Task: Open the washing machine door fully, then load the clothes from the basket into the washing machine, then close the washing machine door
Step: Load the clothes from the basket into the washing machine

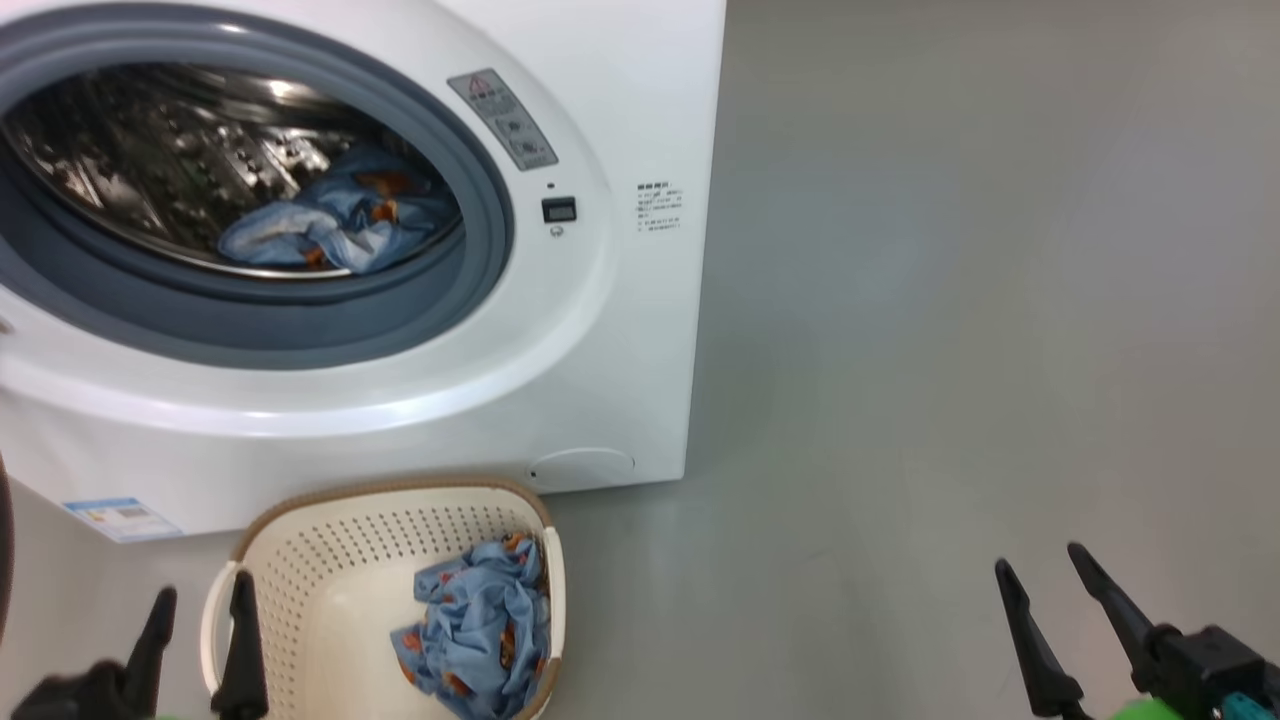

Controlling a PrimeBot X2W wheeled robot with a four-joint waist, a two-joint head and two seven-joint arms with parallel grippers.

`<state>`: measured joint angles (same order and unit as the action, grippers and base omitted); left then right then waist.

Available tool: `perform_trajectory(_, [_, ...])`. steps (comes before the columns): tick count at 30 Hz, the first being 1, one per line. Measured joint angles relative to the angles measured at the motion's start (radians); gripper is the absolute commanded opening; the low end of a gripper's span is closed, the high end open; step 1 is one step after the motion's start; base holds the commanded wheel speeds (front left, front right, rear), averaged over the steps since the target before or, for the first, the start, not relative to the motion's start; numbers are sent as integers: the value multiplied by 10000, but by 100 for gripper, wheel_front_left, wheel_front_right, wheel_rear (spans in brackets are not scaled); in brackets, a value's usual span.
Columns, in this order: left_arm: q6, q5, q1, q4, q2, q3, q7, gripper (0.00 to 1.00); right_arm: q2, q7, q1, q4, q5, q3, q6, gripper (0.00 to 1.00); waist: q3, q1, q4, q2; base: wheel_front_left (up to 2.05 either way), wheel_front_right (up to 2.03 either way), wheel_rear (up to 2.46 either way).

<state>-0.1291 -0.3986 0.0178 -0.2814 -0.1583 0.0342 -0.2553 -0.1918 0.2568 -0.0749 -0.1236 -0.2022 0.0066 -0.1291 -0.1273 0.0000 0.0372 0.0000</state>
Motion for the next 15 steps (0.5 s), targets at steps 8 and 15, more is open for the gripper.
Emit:
perform_trajectory(8, [0,288,-1239,876,209,405,0,100,-29,0,-512,35,-33,-188,0,100,558,0,83,0,0,0,0])
perform_trajectory(15, [0,334,-1472,1174,278,598,0,100,-25,0,-536,92,-33,-251,0,100,653,0,158,0,0,0,0])
